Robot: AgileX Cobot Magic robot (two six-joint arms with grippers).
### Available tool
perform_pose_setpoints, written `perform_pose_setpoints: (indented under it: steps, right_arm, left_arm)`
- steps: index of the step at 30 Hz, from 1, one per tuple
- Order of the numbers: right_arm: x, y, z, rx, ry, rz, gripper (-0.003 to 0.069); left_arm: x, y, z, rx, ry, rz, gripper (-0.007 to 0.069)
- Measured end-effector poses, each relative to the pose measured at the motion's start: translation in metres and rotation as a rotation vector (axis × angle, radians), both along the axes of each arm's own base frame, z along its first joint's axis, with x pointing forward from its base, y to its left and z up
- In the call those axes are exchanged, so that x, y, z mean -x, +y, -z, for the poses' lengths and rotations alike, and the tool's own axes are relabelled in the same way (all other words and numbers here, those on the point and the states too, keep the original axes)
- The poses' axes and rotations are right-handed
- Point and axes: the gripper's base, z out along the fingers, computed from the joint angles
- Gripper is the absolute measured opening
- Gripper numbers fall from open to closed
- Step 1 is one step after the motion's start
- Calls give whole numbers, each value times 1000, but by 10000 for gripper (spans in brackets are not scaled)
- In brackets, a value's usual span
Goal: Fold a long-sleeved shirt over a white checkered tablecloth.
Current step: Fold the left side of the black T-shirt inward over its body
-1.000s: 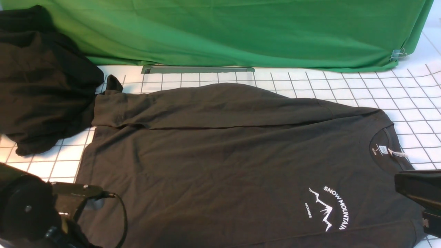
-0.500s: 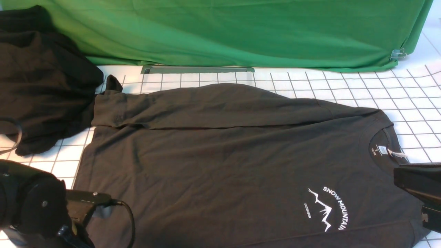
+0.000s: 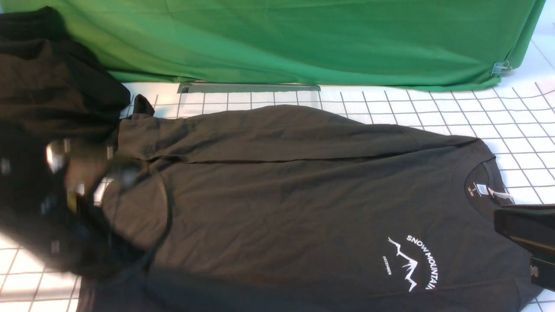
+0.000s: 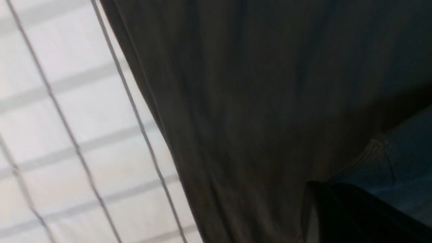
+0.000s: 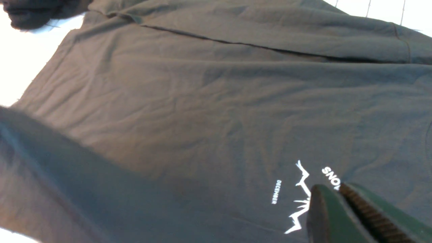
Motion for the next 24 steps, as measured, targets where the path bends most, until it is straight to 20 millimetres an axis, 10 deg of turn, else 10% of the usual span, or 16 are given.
perform_pose_setpoints:
  steps: [11, 24]
  right_arm:
    - [7, 3, 15, 88, 198, -77, 39]
    - [18, 3, 9, 199, 315, -208, 39]
  left_arm:
    - [-99, -18, -31, -55, -85, -29, 13]
    - [-180, 43, 2, -6, -3, -257, 13]
